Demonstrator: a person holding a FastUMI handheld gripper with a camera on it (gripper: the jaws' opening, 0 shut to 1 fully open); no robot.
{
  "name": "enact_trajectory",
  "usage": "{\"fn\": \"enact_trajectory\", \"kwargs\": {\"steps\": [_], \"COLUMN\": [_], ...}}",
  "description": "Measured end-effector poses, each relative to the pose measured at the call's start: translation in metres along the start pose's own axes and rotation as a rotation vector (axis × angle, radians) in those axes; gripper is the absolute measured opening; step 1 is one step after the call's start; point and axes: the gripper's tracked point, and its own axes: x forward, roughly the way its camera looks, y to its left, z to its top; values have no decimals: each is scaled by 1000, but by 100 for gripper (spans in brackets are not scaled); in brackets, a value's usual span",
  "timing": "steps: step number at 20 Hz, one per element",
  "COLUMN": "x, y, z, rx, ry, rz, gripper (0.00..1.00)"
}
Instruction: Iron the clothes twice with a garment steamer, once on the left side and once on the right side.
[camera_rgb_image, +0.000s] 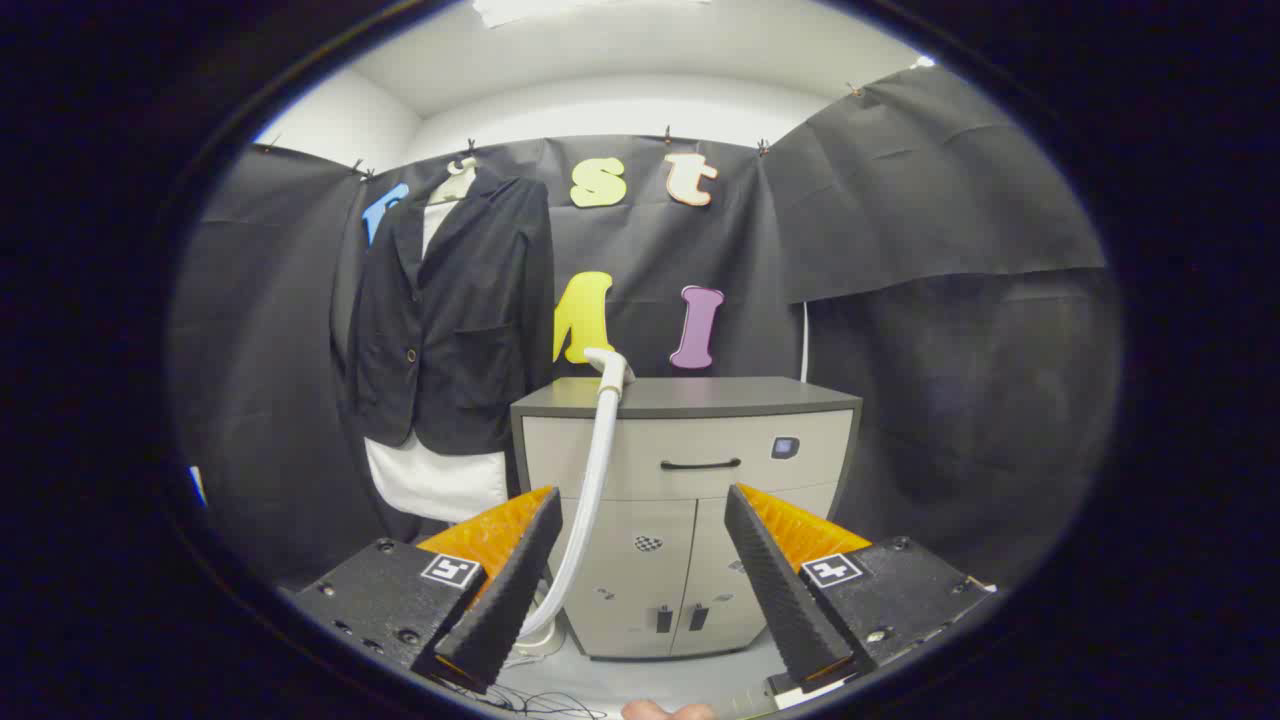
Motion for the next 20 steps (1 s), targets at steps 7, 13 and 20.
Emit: {"fn": "enact_trajectory", "kwargs": {"steps": [7,13,20], "x": [5,11,27], "y": [1,5,17], "z": [7,9,9], "rx": [-12,-21,3], "ry": [-28,-27,7], "rz": [5,-10,-35], "gripper": [100,100,100]}}
